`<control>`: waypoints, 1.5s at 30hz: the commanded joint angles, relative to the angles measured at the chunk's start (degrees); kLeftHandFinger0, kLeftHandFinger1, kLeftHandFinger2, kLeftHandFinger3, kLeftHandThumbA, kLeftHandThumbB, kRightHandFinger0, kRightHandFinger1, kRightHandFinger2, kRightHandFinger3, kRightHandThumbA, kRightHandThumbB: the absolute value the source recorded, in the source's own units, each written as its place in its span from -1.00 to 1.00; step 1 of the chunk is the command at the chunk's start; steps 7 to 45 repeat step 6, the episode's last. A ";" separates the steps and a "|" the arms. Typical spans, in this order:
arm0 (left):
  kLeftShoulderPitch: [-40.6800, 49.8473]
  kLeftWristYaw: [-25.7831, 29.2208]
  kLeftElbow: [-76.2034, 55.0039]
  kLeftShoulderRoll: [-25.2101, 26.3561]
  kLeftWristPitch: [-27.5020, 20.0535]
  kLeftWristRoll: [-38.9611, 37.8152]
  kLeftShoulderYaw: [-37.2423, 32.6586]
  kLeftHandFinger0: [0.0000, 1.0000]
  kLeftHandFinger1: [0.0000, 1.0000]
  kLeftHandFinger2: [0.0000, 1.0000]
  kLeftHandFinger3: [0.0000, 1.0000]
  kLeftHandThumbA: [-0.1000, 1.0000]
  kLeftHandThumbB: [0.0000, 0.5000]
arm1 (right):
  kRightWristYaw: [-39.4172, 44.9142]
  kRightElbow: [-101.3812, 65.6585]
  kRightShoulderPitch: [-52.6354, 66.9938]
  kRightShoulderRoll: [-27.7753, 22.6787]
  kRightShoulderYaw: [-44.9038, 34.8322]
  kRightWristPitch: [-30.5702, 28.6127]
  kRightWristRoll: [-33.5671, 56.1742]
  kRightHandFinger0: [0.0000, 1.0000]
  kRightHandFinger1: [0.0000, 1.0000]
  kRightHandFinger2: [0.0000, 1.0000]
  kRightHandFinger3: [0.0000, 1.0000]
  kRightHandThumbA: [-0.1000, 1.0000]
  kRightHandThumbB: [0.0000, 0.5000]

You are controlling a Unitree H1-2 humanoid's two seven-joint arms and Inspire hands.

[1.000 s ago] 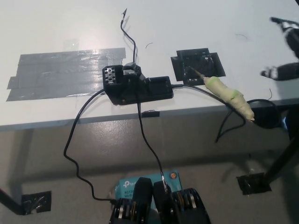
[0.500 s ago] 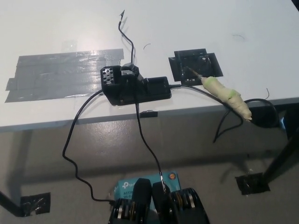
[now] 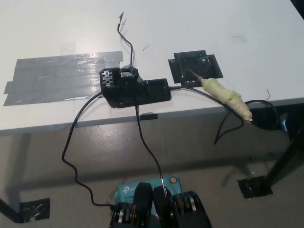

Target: The robot uses its right hand to grab the soldering gun kept on the middle of the table and pulls it out of its base and keep it on the right side of the base

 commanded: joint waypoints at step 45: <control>0.02 0.21 -1.38 0.69 -0.15 0.40 0.43 0.91 0.74 1.00 1.00 0.50 -0.50 | 4.15 5.37 5.23 -13.52 12.18 -7.60 8.48 1.00 1.00 1.00 1.00 0.07 -0.67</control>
